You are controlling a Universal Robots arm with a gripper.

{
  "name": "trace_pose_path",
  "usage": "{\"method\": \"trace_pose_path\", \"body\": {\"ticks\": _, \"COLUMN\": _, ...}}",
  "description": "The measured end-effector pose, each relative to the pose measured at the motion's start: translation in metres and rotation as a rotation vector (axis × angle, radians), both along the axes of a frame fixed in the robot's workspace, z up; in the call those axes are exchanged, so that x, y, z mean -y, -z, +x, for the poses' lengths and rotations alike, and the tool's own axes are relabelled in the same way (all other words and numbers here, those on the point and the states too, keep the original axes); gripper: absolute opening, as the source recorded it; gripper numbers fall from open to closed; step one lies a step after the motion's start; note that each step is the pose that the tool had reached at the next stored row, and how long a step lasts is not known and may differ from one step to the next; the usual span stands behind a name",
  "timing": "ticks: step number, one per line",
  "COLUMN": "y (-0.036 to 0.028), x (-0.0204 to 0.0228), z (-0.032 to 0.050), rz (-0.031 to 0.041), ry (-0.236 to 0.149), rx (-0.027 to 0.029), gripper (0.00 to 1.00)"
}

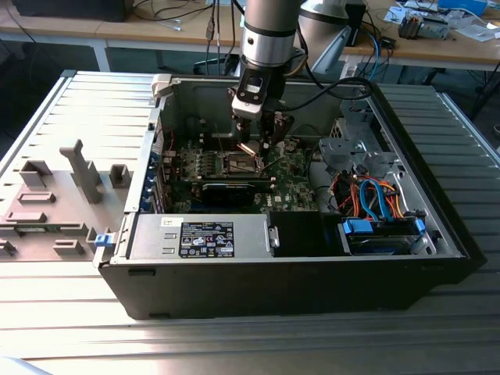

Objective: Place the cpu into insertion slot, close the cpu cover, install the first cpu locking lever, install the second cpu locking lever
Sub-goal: 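Place the cpu into insertion slot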

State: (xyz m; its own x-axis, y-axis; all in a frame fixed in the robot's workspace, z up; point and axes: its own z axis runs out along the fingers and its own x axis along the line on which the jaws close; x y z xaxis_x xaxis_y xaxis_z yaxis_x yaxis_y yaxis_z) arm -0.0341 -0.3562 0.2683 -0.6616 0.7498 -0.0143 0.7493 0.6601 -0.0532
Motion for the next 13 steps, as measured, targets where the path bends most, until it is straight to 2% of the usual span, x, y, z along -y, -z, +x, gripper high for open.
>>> {"method": "trace_pose_path", "body": {"ticks": 13, "y": 0.0, "x": 0.0, "z": 0.0, "rz": 0.0, "ry": 0.015, "rx": 0.0, "gripper": 0.54}}
